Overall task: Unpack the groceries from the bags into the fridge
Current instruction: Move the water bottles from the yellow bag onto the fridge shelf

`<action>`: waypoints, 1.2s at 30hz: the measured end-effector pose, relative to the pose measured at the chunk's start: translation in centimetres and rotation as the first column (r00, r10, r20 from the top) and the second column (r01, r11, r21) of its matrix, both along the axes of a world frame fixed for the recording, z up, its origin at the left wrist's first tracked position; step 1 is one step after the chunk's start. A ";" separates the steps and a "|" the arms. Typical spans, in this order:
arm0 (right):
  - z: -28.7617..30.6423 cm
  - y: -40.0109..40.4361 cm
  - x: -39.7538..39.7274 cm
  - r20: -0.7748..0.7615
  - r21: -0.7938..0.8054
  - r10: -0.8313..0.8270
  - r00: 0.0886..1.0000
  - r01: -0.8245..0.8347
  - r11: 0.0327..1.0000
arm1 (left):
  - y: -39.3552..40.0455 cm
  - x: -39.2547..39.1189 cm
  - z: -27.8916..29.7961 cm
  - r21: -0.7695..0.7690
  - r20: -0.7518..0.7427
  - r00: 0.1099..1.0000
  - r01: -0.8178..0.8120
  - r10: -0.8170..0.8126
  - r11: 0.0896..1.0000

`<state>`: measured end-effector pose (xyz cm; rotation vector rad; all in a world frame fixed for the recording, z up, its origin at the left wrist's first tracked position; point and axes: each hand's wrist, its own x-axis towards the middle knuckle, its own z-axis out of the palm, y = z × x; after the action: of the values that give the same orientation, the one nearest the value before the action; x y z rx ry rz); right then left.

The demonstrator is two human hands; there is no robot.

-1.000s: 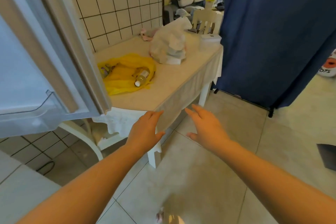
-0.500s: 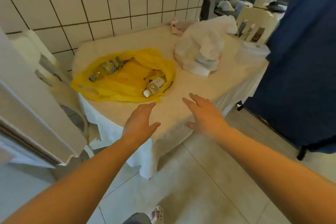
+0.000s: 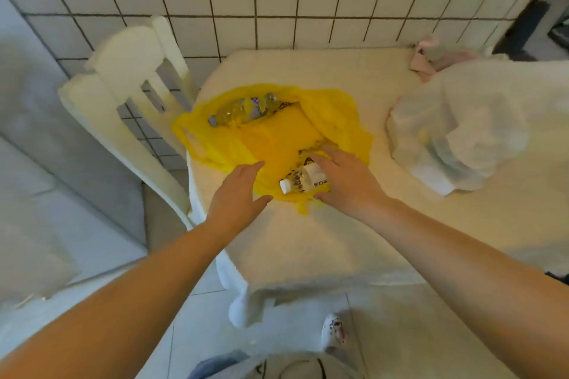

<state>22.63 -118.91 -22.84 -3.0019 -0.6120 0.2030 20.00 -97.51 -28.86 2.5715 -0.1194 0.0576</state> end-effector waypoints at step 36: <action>-6.6 -0.4 15.2 -0.424 -0.081 0.448 0.787 -0.526 0.847 | -6.3 5.7 -5.7 0.017 -0.340 0.895 -0.300 0.288 0.954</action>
<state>37.79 -119.29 -29.44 -2.7636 -1.3762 0.9184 25.67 -103.82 -34.61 2.4996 0.3993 -0.2681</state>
